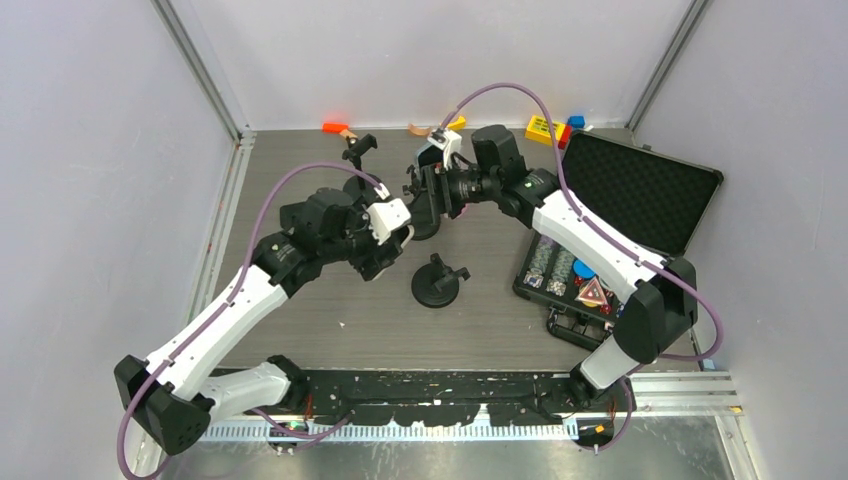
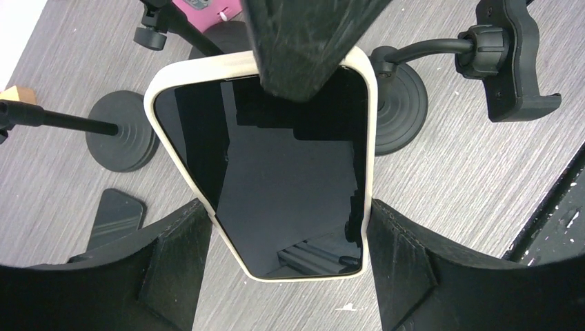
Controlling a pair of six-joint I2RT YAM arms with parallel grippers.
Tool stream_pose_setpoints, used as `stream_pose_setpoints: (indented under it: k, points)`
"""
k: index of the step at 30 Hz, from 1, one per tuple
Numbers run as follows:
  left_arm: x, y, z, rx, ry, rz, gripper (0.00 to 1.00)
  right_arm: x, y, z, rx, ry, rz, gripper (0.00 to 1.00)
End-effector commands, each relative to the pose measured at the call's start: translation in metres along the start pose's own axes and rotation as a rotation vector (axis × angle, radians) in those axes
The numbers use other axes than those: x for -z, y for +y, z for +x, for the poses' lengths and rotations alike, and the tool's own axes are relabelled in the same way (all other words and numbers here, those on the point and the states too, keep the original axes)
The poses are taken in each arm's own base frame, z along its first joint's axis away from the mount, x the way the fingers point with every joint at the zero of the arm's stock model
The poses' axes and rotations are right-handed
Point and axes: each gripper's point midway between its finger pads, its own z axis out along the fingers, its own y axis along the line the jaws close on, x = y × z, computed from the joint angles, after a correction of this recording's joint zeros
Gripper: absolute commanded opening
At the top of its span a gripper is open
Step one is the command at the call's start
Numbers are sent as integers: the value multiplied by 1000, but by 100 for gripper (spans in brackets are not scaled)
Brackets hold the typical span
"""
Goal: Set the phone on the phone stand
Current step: Pick up the phone at the center of the board.
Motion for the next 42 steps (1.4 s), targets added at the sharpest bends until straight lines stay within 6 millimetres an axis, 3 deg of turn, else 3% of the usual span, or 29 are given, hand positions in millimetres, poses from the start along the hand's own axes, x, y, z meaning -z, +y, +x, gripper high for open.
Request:
stream_pose_setpoints:
  k: [1, 10, 16, 23, 26, 28, 33, 36, 39, 42]
  points:
    - [9, 18, -42, -52, -122, -76, 0, -5, 21, -16, 24, -28, -73, 73]
    - [8, 30, -46, -55, -113, -149, 0, -22, 20, -1, 0, 16, -89, 64]
    - [6, 36, -46, -43, -108, -177, 0, -32, 22, 0, -42, 26, -123, 51]
    - [4, 38, -43, -33, -104, -193, 1, -34, 23, -7, -56, 12, -133, 18]
    - [7, 30, -42, -50, -105, -152, 26, -30, 27, -10, -27, 6, -128, 2]
    - [11, 27, -42, -62, -104, -138, 45, -25, 29, -13, 3, 3, -121, 0]
    - [31, 21, -47, -96, -91, -101, 69, -10, 37, -21, 84, 2, -98, 0]
    - [46, 12, -53, -113, -92, -43, 90, 2, 42, -24, 183, 2, -81, 0]
    - [60, -2, -58, -118, -90, 39, 99, 16, 43, -19, 258, 25, -54, 0]
    - [70, -16, -65, -108, -102, 132, 100, 29, 41, -10, 346, 49, -25, 0]
